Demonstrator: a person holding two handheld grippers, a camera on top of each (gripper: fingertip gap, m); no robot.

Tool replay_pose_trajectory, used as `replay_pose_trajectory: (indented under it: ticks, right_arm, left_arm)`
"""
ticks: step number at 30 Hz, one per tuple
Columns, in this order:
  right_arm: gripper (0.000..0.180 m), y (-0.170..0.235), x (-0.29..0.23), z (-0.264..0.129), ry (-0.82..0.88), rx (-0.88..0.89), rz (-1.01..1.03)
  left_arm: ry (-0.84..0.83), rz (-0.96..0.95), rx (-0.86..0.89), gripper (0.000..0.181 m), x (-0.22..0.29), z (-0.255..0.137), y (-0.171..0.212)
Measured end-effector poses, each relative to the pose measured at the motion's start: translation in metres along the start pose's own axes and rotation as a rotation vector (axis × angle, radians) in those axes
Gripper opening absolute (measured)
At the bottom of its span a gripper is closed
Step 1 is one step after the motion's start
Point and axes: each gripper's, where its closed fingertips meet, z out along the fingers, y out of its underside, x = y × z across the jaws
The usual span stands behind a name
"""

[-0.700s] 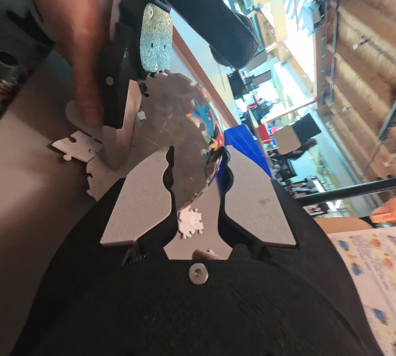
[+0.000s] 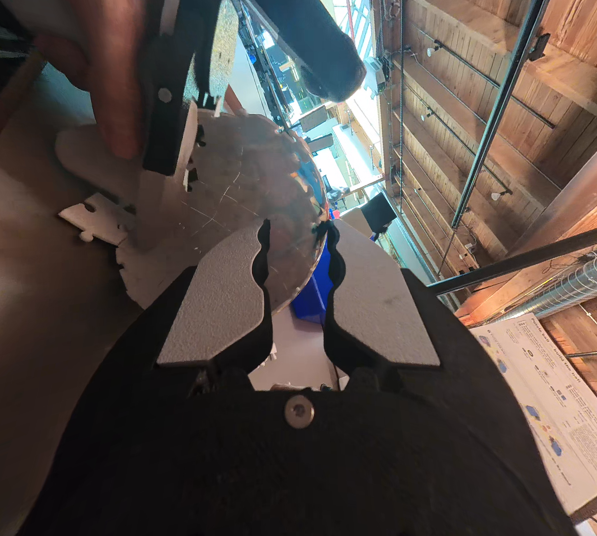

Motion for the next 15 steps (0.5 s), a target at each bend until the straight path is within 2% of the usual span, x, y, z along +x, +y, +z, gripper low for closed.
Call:
replay_pose_trajectory:
  ticks: [1,10,15]
  right_arm:
    - [0.034,0.001,0.0,0.0,-0.003,-0.002,0.005]
    - [0.037,-0.005,-0.003,-0.002,-0.014,0.026,-0.002]
    - [0.04,-0.011,-0.002,-0.004,-0.022,0.061,0.011]
  left_arm:
    - [0.009,-0.007,-0.017,0.093,0.001,-0.001,0.002]
    - [0.024,-0.045,-0.063,0.091,-0.001,-0.013,0.011]
    - [0.012,0.009,-0.042,0.092,-0.002,-0.011,0.012]
